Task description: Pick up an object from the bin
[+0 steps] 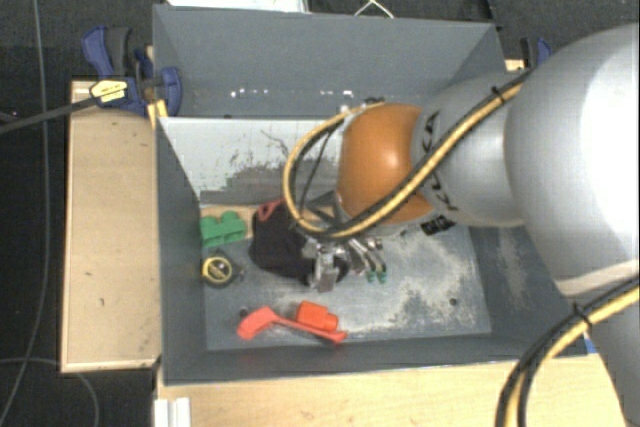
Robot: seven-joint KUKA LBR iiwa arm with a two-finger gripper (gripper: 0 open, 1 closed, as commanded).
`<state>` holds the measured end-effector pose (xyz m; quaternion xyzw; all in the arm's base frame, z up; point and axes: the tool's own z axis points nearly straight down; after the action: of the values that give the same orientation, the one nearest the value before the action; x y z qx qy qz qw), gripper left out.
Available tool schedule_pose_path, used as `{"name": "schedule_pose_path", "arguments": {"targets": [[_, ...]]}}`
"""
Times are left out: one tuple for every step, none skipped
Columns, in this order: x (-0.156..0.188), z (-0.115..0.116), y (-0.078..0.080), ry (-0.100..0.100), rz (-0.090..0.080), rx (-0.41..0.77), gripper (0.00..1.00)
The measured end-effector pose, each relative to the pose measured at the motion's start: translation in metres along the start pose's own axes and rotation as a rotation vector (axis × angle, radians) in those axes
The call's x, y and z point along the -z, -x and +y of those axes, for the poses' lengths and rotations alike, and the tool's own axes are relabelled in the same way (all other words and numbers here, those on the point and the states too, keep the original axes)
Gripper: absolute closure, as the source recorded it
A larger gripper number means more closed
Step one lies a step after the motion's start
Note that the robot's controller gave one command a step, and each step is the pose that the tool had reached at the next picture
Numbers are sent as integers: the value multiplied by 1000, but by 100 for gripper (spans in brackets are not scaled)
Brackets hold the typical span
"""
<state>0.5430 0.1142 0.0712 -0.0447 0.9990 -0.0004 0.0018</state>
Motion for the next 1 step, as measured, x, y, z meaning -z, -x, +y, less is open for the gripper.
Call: {"name": "schedule_pose_path", "arguments": {"targets": [[106, 8, 11, 2, -10, 18, 100]]}}
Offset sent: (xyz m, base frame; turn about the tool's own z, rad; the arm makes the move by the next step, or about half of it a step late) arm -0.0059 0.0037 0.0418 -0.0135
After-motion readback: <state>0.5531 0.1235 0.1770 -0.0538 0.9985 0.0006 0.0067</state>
